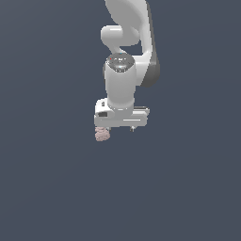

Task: Pick up the object and move it to a goal position.

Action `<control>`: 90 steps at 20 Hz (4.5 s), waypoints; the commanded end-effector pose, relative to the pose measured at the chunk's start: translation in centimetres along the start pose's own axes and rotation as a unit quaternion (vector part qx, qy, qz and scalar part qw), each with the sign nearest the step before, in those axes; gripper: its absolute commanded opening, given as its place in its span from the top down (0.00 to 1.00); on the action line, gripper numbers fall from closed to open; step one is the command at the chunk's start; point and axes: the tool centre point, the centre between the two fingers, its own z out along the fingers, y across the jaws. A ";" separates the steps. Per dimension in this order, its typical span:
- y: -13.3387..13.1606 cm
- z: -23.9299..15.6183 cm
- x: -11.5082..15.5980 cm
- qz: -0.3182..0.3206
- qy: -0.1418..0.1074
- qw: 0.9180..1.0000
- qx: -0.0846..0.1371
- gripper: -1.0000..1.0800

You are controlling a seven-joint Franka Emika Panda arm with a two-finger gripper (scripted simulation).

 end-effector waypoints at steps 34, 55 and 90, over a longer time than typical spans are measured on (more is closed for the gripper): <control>8.1 5.5 -4.8 -0.079 -0.007 0.997 0.000 0.04; 10.2 9.4 -7.6 -0.123 -0.014 0.992 0.000 0.04; 11.0 9.7 -8.4 -0.124 -0.014 0.992 -0.001 1.00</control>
